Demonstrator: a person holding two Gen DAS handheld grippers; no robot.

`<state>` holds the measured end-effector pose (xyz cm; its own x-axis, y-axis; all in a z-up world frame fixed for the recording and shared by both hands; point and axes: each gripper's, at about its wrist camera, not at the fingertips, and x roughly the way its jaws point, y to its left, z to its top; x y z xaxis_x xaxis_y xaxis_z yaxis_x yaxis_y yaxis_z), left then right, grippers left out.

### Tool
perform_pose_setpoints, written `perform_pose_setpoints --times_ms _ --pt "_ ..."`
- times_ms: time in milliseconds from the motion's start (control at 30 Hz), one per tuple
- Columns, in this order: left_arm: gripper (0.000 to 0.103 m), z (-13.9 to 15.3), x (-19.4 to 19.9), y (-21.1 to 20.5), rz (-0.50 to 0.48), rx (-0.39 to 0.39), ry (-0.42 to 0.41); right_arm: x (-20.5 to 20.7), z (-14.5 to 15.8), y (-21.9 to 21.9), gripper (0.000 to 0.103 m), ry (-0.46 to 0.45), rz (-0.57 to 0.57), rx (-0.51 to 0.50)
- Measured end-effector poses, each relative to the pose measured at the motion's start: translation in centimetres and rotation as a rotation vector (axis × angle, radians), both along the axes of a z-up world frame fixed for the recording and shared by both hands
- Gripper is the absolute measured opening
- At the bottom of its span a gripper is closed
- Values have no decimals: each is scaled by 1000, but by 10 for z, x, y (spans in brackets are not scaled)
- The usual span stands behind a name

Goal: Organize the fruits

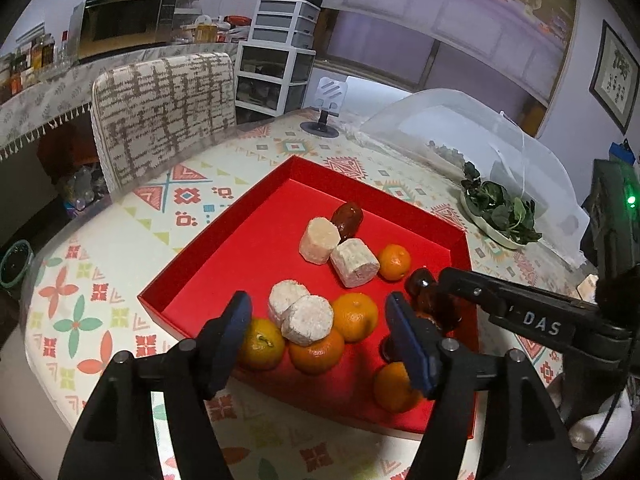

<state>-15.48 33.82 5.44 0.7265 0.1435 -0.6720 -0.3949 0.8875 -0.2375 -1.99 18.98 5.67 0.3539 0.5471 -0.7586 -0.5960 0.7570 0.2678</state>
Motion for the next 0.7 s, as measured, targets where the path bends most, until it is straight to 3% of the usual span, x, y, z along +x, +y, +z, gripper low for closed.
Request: perform_pose_setpoints --times_ms 267,700 --pt "83 12 -5 -10 55 80 15 -6 14 -23 42 -1 -30 49" --pt "85 32 -12 -46 30 152 3 -27 18 -73 46 0 -73 95"
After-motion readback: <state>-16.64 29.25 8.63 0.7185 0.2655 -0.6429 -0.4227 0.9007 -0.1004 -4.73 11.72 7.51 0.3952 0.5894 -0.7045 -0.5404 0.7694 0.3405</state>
